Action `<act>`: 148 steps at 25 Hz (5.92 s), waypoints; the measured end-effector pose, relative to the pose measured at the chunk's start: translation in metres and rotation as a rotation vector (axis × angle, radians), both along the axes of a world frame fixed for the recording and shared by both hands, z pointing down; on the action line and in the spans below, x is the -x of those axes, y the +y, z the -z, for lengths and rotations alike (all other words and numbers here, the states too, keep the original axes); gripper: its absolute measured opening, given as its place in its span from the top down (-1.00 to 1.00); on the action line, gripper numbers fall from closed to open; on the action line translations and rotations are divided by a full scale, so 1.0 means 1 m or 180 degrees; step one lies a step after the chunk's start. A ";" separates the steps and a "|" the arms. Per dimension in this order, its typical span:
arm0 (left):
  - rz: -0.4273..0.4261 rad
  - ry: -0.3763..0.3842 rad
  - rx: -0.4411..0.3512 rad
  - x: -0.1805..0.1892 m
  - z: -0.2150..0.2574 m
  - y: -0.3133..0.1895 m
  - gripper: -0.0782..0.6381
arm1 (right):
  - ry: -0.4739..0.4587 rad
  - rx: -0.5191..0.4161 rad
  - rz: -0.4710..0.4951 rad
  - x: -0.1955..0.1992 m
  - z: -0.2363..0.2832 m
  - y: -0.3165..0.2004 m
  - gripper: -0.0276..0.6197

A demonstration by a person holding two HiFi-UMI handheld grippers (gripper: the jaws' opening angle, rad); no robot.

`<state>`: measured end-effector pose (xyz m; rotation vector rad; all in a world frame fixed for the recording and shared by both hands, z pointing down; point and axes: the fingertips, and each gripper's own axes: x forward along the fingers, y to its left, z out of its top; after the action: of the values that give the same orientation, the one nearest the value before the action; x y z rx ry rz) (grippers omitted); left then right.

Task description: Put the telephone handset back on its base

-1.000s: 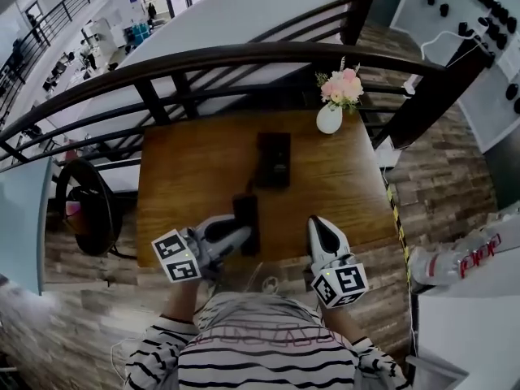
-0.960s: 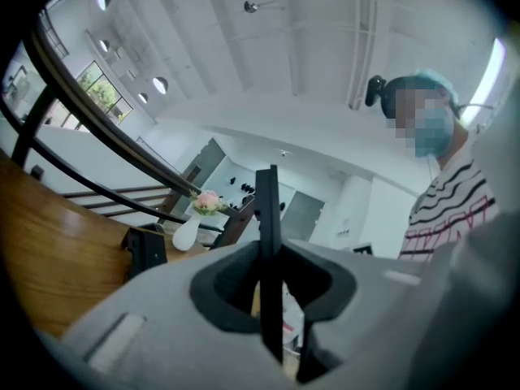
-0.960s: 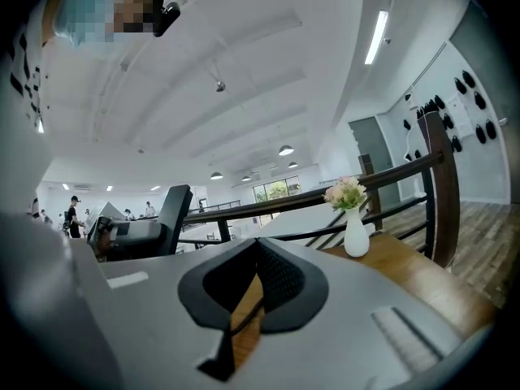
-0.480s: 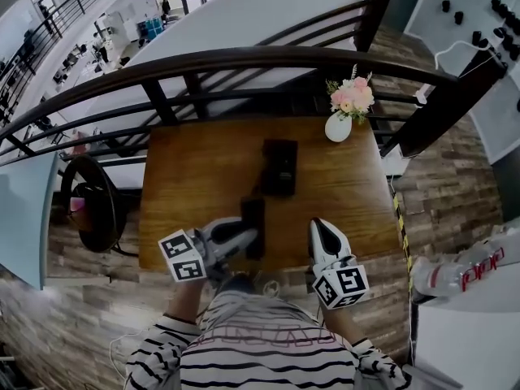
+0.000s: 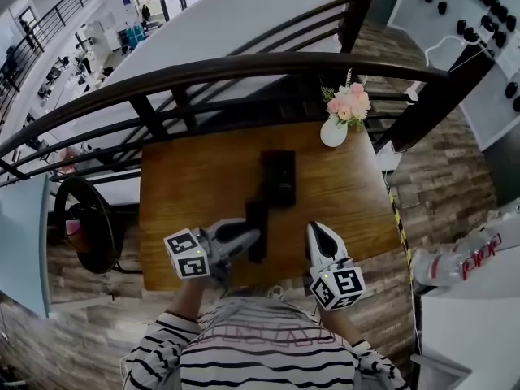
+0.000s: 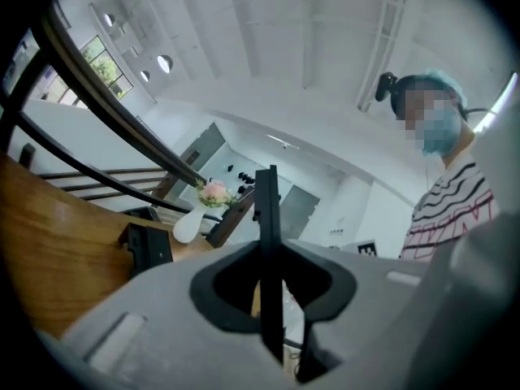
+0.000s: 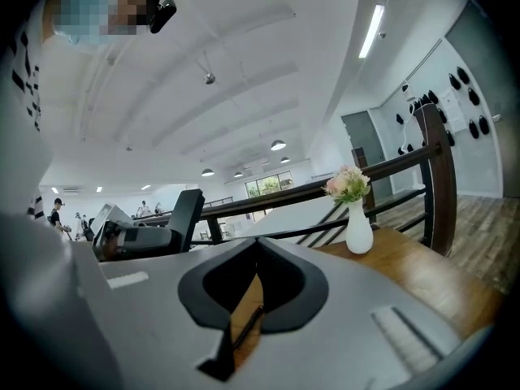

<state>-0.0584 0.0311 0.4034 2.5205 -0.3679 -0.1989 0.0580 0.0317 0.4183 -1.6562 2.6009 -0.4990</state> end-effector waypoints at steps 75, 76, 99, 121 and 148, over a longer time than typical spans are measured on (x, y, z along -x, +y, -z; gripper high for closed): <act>-0.0012 -0.0183 0.1024 -0.053 -0.202 -0.227 0.57 | -0.0017 0.0575 0.0347 -0.029 -0.081 -0.093 0.91; 0.0002 -0.0177 0.1043 -0.053 -0.203 -0.229 0.57 | -0.0020 0.0577 0.0350 -0.029 -0.081 -0.094 0.91; 0.0180 -0.0115 0.1364 -0.045 -0.230 -0.247 0.57 | -0.0009 0.0596 0.0389 -0.030 -0.088 -0.104 0.91; 0.0281 -0.0320 0.1266 -0.049 -0.231 -0.252 0.53 | -0.0021 0.0630 0.0473 -0.030 -0.092 -0.106 0.91; 0.0390 -0.0701 0.1101 -0.036 -0.236 -0.248 0.36 | -0.0083 0.0647 0.0487 -0.025 -0.092 -0.104 0.91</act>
<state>-0.0224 -0.2171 0.6398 2.1831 -0.5915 0.0912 0.0830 -0.0722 0.5100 -1.4930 2.7517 -0.8109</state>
